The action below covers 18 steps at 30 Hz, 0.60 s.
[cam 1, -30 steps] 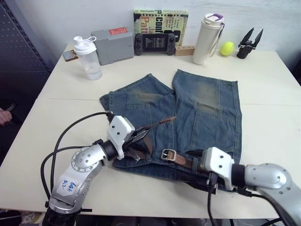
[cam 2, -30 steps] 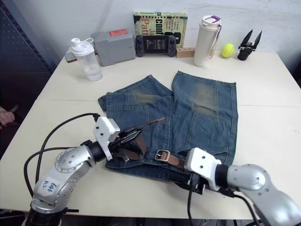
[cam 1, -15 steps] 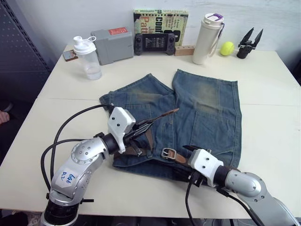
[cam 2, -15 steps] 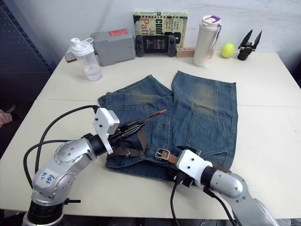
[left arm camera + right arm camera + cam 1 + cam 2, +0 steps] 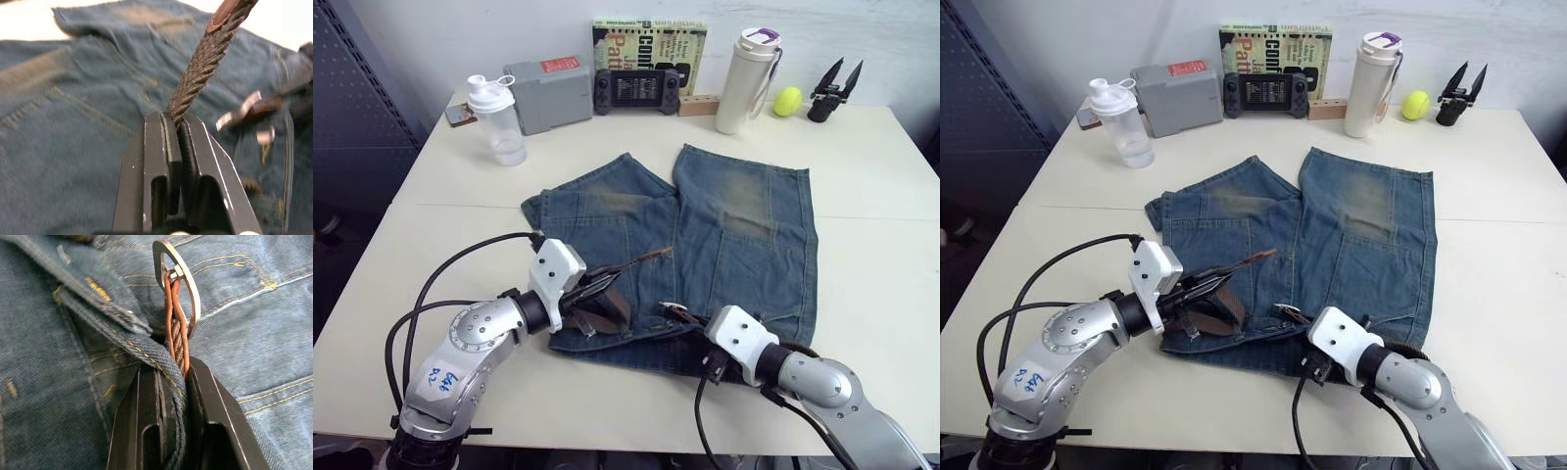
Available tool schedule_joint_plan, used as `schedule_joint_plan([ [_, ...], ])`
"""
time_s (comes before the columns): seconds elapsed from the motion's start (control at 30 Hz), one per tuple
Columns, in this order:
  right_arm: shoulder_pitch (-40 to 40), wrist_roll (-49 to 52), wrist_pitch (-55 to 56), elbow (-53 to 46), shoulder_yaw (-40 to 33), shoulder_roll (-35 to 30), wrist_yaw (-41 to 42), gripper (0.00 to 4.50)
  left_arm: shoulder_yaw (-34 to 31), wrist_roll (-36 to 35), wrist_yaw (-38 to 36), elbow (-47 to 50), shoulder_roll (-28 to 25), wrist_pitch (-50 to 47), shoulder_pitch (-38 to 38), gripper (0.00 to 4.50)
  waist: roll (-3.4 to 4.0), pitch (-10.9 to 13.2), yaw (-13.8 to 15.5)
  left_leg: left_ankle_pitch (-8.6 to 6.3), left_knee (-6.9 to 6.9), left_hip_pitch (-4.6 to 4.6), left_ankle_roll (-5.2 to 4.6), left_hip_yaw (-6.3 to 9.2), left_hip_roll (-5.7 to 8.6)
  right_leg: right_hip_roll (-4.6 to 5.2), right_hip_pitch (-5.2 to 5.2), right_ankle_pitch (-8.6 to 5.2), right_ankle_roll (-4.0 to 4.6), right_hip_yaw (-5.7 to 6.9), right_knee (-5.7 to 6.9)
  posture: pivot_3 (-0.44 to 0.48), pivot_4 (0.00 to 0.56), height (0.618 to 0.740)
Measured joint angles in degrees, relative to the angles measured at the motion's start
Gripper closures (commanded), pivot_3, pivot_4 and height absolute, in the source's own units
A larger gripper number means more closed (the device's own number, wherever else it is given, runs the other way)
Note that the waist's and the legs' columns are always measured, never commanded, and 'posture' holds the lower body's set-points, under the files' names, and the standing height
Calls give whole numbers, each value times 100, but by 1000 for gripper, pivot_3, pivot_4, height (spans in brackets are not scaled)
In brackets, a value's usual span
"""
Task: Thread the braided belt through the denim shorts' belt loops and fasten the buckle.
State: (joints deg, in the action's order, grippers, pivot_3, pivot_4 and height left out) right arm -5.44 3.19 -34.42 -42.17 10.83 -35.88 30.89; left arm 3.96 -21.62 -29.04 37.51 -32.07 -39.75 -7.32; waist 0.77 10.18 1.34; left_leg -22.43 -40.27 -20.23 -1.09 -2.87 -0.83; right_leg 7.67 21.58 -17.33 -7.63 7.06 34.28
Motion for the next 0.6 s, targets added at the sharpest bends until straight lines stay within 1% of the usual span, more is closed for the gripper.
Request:
schedule_joint_plan([
  [0.1,128,122,-245,-1,-25,149,-16,4465,356,165,-197,2,-398,-46,171,4500,0,0,-3,0,2,0,1,0,0,0,1,0,1,0,-1,0,150,731],
  [0.17,234,274,-470,-1,-127,294,-41,4465,588,215,-333,17,-569,-89,302,4500,1,0,-3,0,2,0,1,-2,-1,0,2,0,1,-3,0,0,150,731],
  [0.27,262,353,-557,-1,-185,313,-43,4465,616,232,-337,47,-593,-122,301,4500,0,0,2,0,2,0,1,-1,-1,0,2,0,1,-3,0,0,150,731],
  [0.37,286,448,-662,-34,-227,395,-68,4465,622,262,-280,31,-589,-365,198,4500,1,0,0,0,3,0,1,-2,1,0,2,0,1,-4,0,0,150,731],
  [0.6,359,508,-959,-254,-225,429,-223,4465,613,259,130,36,-285,-1285,-114,4500,2,-1,7,0,2,4,0,-4,2,2,1,0,1,-8,7,0,150,731],
])
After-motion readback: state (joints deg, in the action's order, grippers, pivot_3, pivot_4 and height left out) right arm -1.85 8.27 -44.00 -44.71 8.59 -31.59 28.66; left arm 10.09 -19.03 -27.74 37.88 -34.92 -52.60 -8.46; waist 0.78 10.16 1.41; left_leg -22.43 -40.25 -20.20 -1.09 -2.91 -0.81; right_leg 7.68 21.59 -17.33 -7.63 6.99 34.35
